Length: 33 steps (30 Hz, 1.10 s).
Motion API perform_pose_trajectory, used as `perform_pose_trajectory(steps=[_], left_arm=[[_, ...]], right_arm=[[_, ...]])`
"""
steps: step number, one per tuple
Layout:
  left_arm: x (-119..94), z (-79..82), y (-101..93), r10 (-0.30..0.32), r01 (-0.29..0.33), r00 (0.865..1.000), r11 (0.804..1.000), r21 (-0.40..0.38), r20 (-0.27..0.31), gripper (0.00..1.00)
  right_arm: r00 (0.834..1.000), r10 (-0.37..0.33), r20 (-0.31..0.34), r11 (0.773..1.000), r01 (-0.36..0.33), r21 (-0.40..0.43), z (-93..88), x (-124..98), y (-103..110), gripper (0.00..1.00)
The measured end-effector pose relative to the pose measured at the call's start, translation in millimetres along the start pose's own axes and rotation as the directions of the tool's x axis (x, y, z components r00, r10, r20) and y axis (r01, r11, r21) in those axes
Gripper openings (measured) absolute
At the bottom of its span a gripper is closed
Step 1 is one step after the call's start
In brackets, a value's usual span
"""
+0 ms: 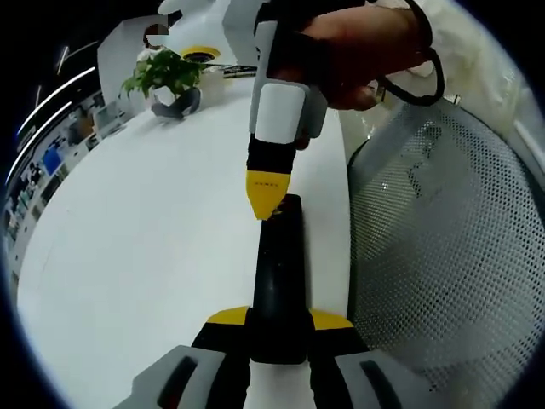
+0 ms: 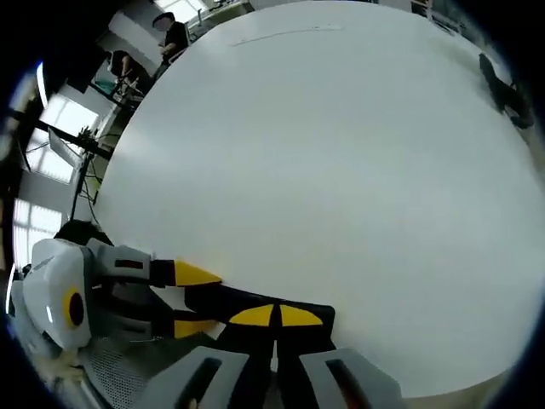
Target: Press the specified remote control buttons in sequence, fully releasing each button before pressing the next.
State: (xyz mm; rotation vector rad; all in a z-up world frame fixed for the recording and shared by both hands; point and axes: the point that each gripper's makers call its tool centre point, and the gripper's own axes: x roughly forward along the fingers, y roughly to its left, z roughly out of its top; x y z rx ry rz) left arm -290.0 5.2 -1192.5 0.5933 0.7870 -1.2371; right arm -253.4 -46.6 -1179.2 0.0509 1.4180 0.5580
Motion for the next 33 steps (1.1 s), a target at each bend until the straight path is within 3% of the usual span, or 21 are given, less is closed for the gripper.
perform_pose_trajectory(steps=[12,25,33], left_arm=[[0.5,0.1,0.2,0.001,-0.001,1.000,1.000,-0.002,0.002,0.24],[0.6,-0.1,0.2,0.005,-0.005,1.000,1.000,-0.006,0.004,0.24],[0.5,-0.1,-0.1,0.005,-0.005,1.000,1.000,-0.006,0.003,0.24]], right_arm=[[0.999,-0.001,-0.054,1.000,0.000,-0.014,-6.9,9.6,2.1,0.00],[0.999,-0.027,-0.030,0.999,0.026,-0.038,-7.8,11.5,2.5,0.00],[0.999,-0.002,-0.039,1.000,0.001,-0.017,-6.8,12.4,1.5,0.00]])
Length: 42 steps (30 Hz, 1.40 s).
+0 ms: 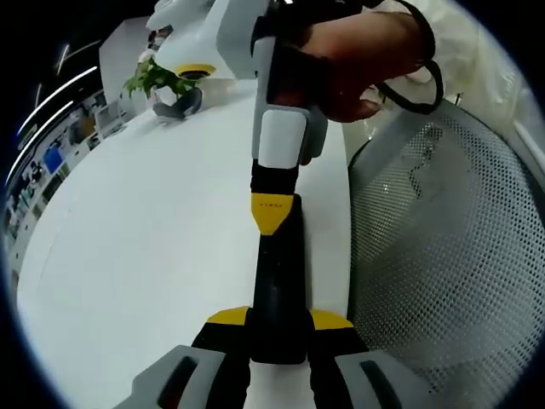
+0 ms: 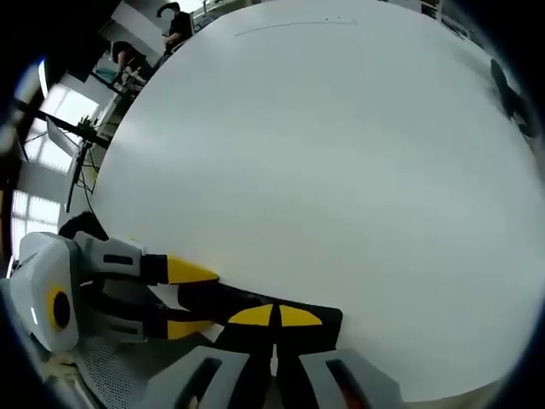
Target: Press the specified remote control buttons in sequence, fully releasing each button before pressing the next.
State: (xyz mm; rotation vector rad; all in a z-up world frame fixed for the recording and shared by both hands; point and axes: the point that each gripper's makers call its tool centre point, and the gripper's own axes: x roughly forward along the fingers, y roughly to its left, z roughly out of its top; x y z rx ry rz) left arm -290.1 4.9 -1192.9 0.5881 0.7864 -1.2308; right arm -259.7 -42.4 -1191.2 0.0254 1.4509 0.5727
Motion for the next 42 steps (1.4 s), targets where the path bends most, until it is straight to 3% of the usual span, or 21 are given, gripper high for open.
perform_pose_trajectory(steps=[8,19,24,26,28,42], left_arm=[[-0.1,0.0,0.2,-0.003,0.003,1.000,1.000,0.001,-0.002,0.24],[-0.5,0.2,0.4,-0.002,0.002,1.000,1.000,0.001,0.000,0.24],[-0.7,0.3,0.2,-0.010,0.010,1.000,1.000,0.007,0.001,0.24],[-0.8,0.3,0.1,-0.011,0.011,1.000,1.000,0.010,-0.002,0.24],[-0.9,0.4,0.1,-0.010,0.010,1.000,1.000,0.009,0.000,0.24],[-0.9,-0.1,-0.1,-0.007,0.006,1.000,1.000,0.007,0.004,0.24]], right_arm=[[1.000,0.001,-0.012,1.000,-0.001,-0.002,0.3,0.3,-0.4,0.00],[0.998,0.029,0.064,0.999,-0.032,0.044,1.6,-3.2,-0.6,0.00],[0.994,-0.003,0.111,1.000,0.005,-0.009,1.7,-6.8,-1.5,0.00],[0.992,0.022,0.124,1.000,-0.020,-0.014,3.3,-10.4,2.2,0.00],[0.992,0.060,0.115,0.998,-0.059,-0.012,3.6,-12.6,8.6,0.00],[0.997,0.059,0.053,0.998,-0.057,-0.026,-7.0,-5.3,11.6,0.00]])
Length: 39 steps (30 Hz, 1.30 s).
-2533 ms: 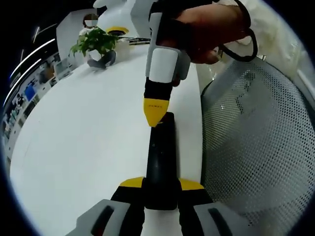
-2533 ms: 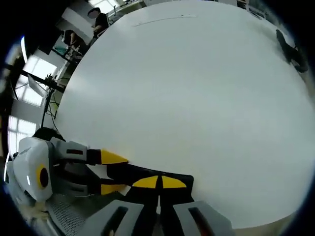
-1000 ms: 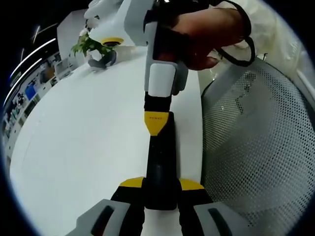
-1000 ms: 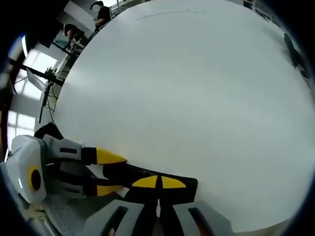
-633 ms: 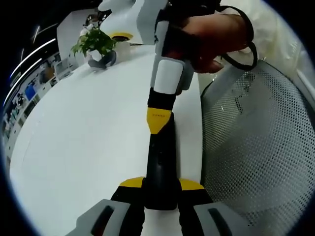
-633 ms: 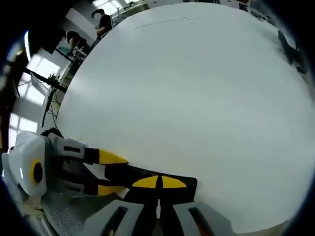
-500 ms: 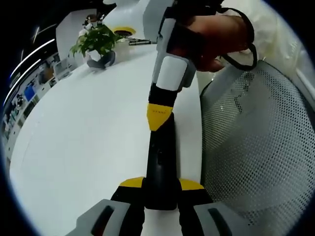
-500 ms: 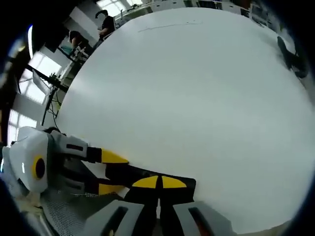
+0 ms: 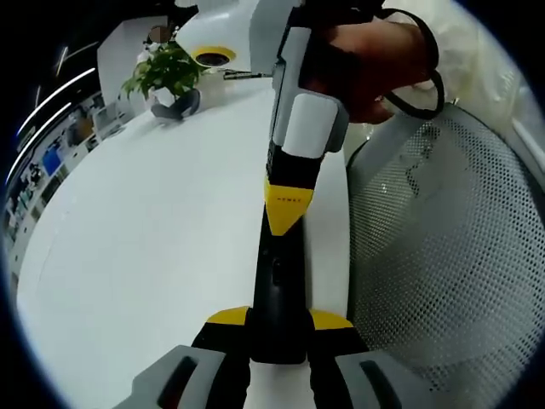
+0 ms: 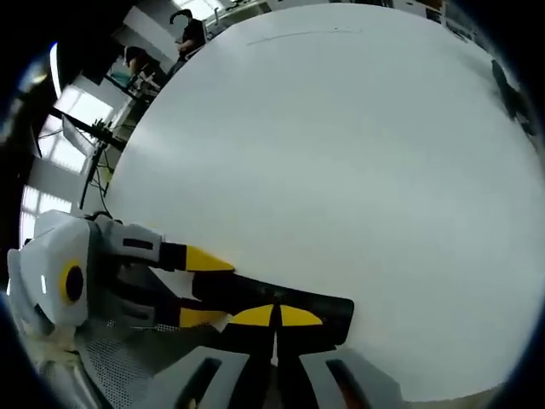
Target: Press the specified remote control buttons in sequence, fully releasing each button before pressing the next.
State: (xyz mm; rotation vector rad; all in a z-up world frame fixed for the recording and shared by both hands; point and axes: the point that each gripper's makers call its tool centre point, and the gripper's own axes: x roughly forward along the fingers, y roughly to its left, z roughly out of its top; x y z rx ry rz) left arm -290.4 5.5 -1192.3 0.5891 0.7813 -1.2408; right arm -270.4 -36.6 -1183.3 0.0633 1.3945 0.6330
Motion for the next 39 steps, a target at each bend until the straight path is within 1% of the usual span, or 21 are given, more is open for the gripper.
perform_pose_trajectory(steps=[6,14,19,23,28,31,34,35,37,39], left_arm=[[0.4,0.0,-0.2,-0.002,0.002,1.000,1.000,0.005,-0.006,0.24],[0.7,-0.1,-0.2,-0.002,0.002,1.000,1.000,0.008,-0.014,0.24],[0.7,0.1,-0.7,0.002,-0.002,1.000,1.000,0.017,-0.017,0.24],[0.7,0.4,-0.8,0.013,-0.013,1.000,1.000,0.004,-0.010,0.24],[0.9,0.5,-0.6,0.014,-0.014,1.000,1.000,0.000,-0.011,0.24],[0.6,0.5,-0.7,0.017,-0.017,1.000,1.000,-0.003,0.001,0.24],[0.5,0.6,-0.7,0.016,-0.016,1.000,1.000,-0.003,0.007,0.24],[0.5,0.7,-0.8,0.014,-0.014,1.000,1.000,0.000,0.005,0.24],[0.6,0.9,-1.0,0.007,-0.007,1.000,1.000,0.003,-0.006,0.24],[0.7,1.0,-0.7,-0.003,0.003,1.000,1.000,0.007,-0.021,0.24]], right_arm=[[1.000,-0.002,-0.009,1.000,0.001,-0.013,-2.1,4.7,-0.5,0.00],[1.000,-0.002,-0.005,1.000,0.002,-0.004,-3.2,4.1,-1.3,0.00],[1.000,-0.017,0.007,1.000,0.017,-0.021,-4.6,3.8,-0.4,0.00],[1.000,-0.023,0.019,1.000,0.023,-0.008,-4.6,3.7,-0.9,0.00],[0.999,-0.043,0.010,0.999,0.043,-0.024,-4.6,3.6,0.3,0.00],[0.999,-0.033,0.009,0.999,0.033,-0.011,-4.8,3.1,-0.8,0.00],[1.000,-0.007,0.017,1.000,0.007,0.023,-5.0,2.0,-0.8,0.00],[1.000,-0.005,0.018,1.000,0.004,0.020,-5.0,2.1,-0.8,0.00],[1.000,-0.005,0.020,0.999,0.006,-0.039,-4.9,1.8,0.7,0.00],[1.000,-0.016,0.017,0.998,0.017,-0.052,-8.1,1.0,4.6,0.00]])
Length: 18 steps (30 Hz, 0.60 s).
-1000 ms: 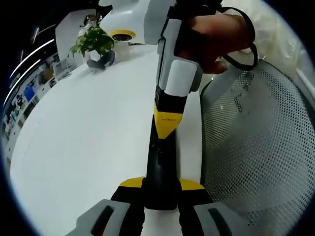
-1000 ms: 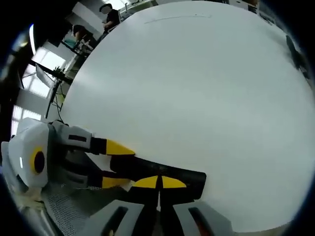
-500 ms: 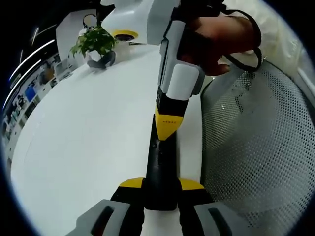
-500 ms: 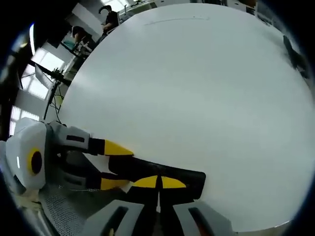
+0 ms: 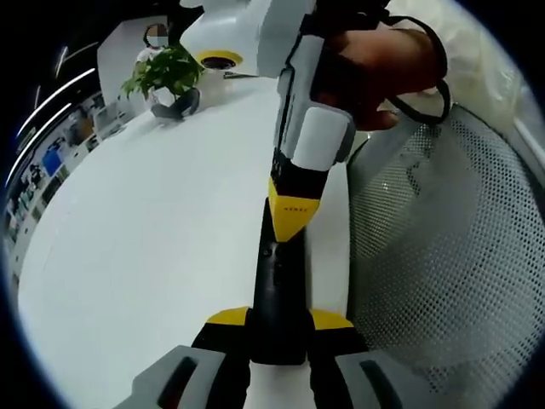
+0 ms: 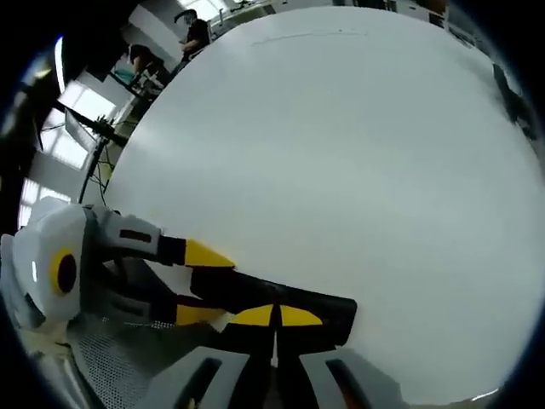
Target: Press the specified remote control buttons in sequence, fully releasing each button before pressing the next.
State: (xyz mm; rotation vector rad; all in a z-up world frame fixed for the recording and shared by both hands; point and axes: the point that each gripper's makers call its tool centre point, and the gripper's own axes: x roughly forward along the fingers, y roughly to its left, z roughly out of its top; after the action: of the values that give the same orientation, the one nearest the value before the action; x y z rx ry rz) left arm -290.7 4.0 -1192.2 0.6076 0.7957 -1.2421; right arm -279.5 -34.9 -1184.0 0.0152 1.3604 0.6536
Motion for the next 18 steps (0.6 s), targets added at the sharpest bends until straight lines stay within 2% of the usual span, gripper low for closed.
perform_pose_trajectory(steps=[5,10,18], left_arm=[[-0.1,0.3,1.5,-0.027,0.026,0.999,0.999,-0.025,-0.027,0.24],[-0.3,-0.3,0.5,-0.043,0.042,0.998,0.999,-0.020,-0.048,0.24],[0.4,-1.2,0.0,-0.033,0.033,0.998,0.999,0.004,-0.060,0.24]], right_arm=[[0.999,-0.028,-0.029,0.999,0.027,-0.042,-2.2,-3.3,-0.9,0.00],[0.999,-0.031,-0.025,0.999,0.030,-0.033,-1.6,-9.7,-6.0,0.00],[0.999,-0.026,-0.041,1.000,0.025,-0.018,-6.2,-12.2,-10.8,0.00]])
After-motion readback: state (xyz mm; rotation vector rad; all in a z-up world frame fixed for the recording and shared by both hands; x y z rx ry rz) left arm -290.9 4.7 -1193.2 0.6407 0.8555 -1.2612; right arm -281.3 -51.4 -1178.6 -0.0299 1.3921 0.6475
